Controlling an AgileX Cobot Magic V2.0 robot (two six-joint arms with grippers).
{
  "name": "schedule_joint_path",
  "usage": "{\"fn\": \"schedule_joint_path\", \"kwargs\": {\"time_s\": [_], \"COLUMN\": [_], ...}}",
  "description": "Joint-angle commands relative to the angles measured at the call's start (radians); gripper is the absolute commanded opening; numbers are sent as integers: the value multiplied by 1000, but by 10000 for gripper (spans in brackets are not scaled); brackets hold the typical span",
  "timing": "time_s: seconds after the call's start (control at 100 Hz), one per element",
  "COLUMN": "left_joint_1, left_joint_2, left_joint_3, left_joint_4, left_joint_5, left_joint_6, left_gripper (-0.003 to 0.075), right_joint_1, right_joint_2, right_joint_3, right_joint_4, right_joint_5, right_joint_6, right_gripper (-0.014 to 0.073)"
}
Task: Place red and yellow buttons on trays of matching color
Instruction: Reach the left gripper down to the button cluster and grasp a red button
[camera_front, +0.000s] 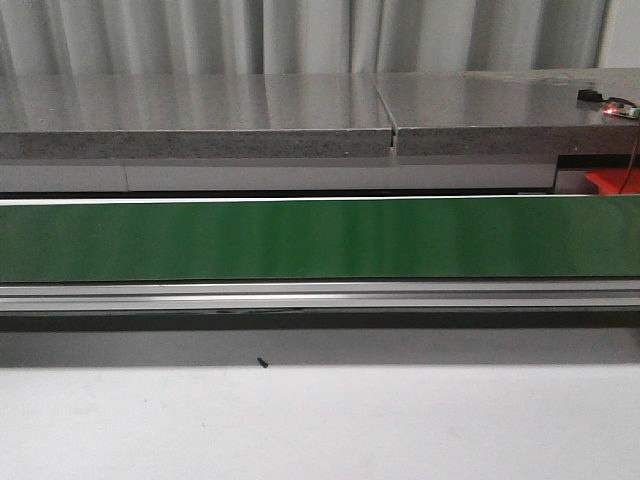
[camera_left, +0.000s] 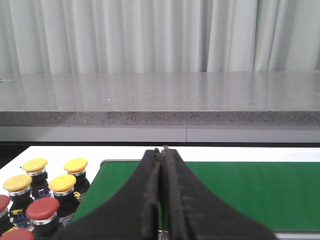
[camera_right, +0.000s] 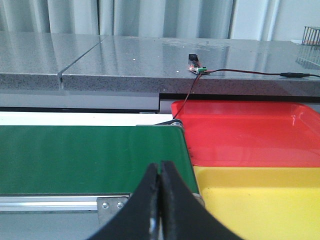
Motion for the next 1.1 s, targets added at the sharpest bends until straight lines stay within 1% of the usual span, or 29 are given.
{"fn": "schedule_joint_path", "kwargs": {"time_s": [0.0,0.78,0.83,0.95,1.09], "left_joint_1": [2,2,2,2,2], "left_joint_2": [-32,-32,-32,-27,28], "left_joint_3": [34,34,23,-39,-138], "left_joint_4": [-1,-1,-1,-1,-1], "left_joint_5": [-81,-79,-54,122,202], "left_joint_6": [0,0,0,0,0], "left_gripper": [-20,-20,-20,-20,-20], "right_joint_1": [-3,-3,-3,-3,-3], "right_joint_2": [-14,-14,-14,-14,-14], "right_joint_3": [-16,-16,-16,-16,-16], "right_joint_4": [-12,-12,-12,-12,-12], "right_joint_5": [-77,-77,-77,-77,-77], "right_joint_6": [1,1,1,1,1], "right_gripper": [-67,-67,-67,-67,-67]}}
